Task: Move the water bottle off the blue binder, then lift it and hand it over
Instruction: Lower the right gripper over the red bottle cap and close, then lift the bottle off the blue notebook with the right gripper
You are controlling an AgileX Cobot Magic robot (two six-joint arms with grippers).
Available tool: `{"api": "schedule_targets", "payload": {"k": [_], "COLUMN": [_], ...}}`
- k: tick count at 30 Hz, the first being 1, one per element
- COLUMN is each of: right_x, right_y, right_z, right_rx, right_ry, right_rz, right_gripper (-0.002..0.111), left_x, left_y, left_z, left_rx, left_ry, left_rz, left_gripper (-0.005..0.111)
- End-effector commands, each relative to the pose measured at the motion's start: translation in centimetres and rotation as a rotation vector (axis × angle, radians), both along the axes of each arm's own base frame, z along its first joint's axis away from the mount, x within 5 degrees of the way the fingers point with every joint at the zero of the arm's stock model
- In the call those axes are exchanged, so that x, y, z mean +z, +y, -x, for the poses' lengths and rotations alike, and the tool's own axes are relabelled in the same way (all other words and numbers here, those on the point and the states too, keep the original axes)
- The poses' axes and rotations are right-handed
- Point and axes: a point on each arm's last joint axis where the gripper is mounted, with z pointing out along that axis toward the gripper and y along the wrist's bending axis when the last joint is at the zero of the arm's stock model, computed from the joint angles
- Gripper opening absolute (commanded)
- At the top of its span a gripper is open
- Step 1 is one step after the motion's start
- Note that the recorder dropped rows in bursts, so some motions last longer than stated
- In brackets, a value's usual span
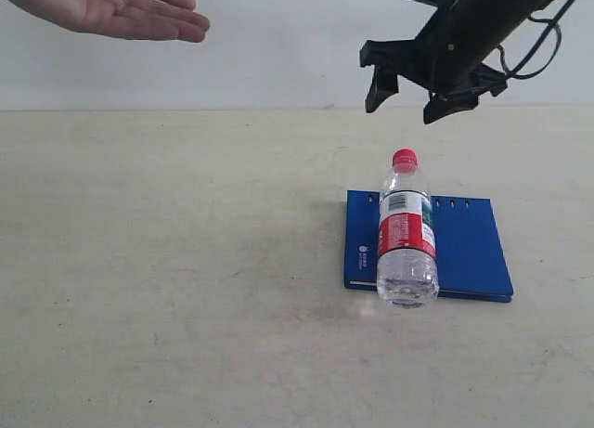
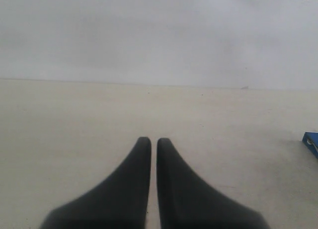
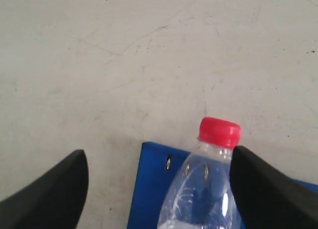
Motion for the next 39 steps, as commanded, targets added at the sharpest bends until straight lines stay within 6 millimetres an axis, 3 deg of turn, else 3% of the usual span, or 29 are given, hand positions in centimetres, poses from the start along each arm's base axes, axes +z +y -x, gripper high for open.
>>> {"api": "schedule_targets", "payload": {"k": [1, 5, 22, 25, 26, 30, 32, 33, 37, 39], "right_x": [-2.3, -4.4, -9.1, -9.4, -9.6, -9.6, -8.6, -8.2, -1.5, 0.7], "right_y": [0.0, -0.1, -0.2, -0.2, -0.1, 0.0, 0.0, 0.0, -0.8, -1.2], "right_z": [-1.7, -2.4, -3.4, -3.3, -3.3, -3.0, -3.0, -3.1, -3.6, -3.8], "right_rx": [-0.044, -0.065, -0.128, -0.125, -0.124, -0.103, -0.105, -0.109, -0.111, -0.097], "right_ry": [0.0, 0.016, 0.085, 0.094, 0.109, 0.137, 0.11, 0.095, -0.226, -0.353], "right_rz": [0.031, 0.05, 0.074, 0.075, 0.071, 0.062, 0.055, 0.051, 0.08, 0.122], "right_gripper": [0.071, 0.071, 0.07, 0.059, 0.044, 0.013, 0.0, 0.0, 0.0, 0.0], "left_x": [0.2, 0.2, 0.2, 0.2, 0.2, 0.2, 0.2, 0.2, 0.2, 0.2], "left_y": [0.0, 0.0, 0.0, 0.0, 0.0, 0.0, 0.0, 0.0, 0.0, 0.0], "left_z": [0.0, 0.0, 0.0, 0.0, 0.0, 0.0, 0.0, 0.0, 0.0, 0.0], "left_rx": [-0.003, -0.003, -0.003, -0.003, -0.003, -0.003, -0.003, -0.003, -0.003, -0.003], "left_ry": [-0.018, -0.018, -0.018, -0.018, -0.018, -0.018, -0.018, -0.018, -0.018, -0.018], "left_rz": [0.002, 0.002, 0.002, 0.002, 0.002, 0.002, 0.002, 0.002, 0.002, 0.002], "left_gripper": [0.004, 0.004, 0.004, 0.004, 0.004, 0.004, 0.004, 0.004, 0.004, 0.004]}}
